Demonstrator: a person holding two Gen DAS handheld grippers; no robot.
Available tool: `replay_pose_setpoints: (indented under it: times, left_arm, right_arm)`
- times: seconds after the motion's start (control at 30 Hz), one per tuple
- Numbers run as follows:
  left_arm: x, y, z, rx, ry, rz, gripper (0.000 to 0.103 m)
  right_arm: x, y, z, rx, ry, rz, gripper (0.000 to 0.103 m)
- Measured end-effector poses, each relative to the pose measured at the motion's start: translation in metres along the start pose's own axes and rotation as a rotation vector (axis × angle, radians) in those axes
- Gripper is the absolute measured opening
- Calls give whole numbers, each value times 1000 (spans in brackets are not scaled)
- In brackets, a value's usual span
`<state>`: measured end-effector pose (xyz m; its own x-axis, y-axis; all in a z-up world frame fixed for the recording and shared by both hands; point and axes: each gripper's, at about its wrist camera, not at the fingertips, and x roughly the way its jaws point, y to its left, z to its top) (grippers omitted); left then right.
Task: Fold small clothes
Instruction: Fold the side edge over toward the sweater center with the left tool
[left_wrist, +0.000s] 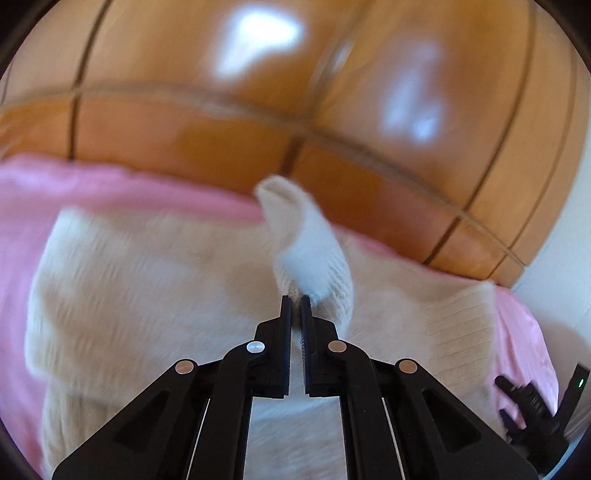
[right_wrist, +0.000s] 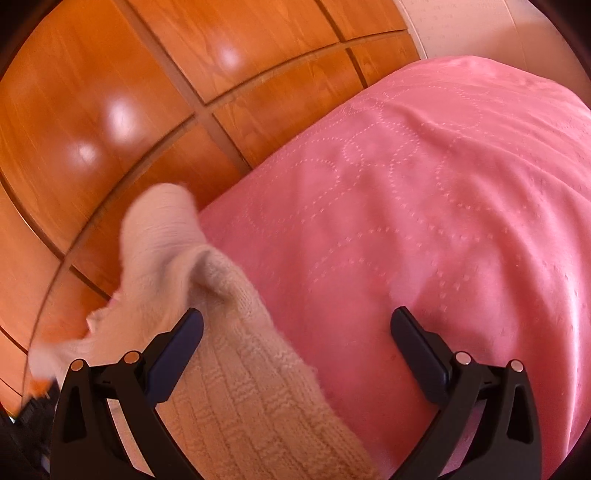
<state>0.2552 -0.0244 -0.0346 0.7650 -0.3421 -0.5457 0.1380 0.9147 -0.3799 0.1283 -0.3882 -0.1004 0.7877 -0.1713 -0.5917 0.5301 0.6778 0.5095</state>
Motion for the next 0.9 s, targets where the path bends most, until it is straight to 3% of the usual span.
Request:
replay_pose_setpoints:
  times: [0.07, 0.23, 0.4, 0.5, 0.63, 0.77, 0.83, 0.9]
  left_arm:
    - [3, 24, -15, -116, 43, -38, 4]
    - [7, 70, -31, -361, 55, -146, 4]
    - [5, 64, -38, -328, 56, -142, 4]
    - [5, 67, -40, -335, 65, -148, 4]
    - [10, 65, -37, -326, 74, -140, 4]
    - [11, 65, -36, -331, 75, -143, 4]
    - [11, 65, -37, -331, 75, -143, 4]
    - [10, 66, -37, -332, 75, -146, 4]
  right_arm:
    - [6, 8, 0, -40, 34, -40, 101]
    - [26, 41, 4, -220, 152, -126, 101]
    - [54, 73, 15, -380, 203, -187, 101]
    - [61, 75, 24, -362, 171, -99, 101]
    - [66, 65, 32, -289, 129, -119, 101]
    - [41, 14, 38, -16, 2, -258, 101]
    - [33, -12, 36, 118, -24, -237, 101]
    - [27, -15, 35, 112, -35, -179, 101]
